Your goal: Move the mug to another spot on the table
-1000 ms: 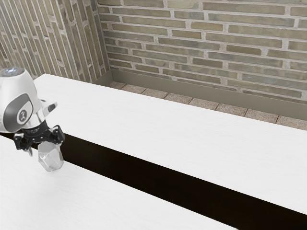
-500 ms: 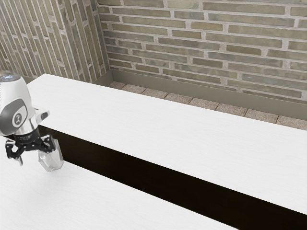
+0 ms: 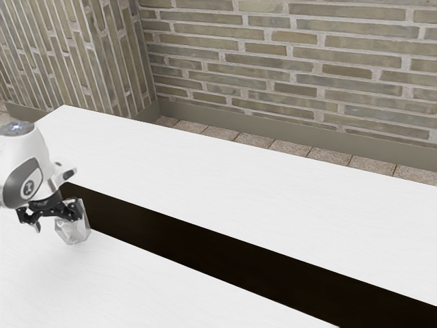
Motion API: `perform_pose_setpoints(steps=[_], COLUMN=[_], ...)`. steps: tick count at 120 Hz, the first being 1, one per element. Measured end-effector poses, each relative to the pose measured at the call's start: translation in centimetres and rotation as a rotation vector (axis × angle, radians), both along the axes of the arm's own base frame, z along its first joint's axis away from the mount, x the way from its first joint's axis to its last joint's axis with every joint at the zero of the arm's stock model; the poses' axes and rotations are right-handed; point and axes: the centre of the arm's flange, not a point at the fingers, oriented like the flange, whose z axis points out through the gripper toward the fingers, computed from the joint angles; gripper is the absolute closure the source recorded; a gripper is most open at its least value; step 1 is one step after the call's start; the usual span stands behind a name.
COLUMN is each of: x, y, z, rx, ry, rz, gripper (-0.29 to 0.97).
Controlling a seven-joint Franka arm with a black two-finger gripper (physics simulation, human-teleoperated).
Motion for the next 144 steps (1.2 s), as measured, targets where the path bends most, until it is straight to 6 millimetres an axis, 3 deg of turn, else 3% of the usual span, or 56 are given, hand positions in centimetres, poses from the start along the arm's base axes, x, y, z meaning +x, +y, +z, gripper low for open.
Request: perform_pose_setpoints(steps=[25, 81, 99, 144], x=[-0.7, 0.0, -1.0, -0.4], y=[-0.3, -0.5, 1.2, 1.3], z=[-1.5, -2.9, -3.2, -3.5], rx=[0.004, 0.037, 0.041, 0.054], ry=[-0.017, -0.054, -0.067, -0.103], rz=[-0.056, -0.235, -0.219, -0.273], gripper=[0.03, 0.12, 0.13, 0.19])
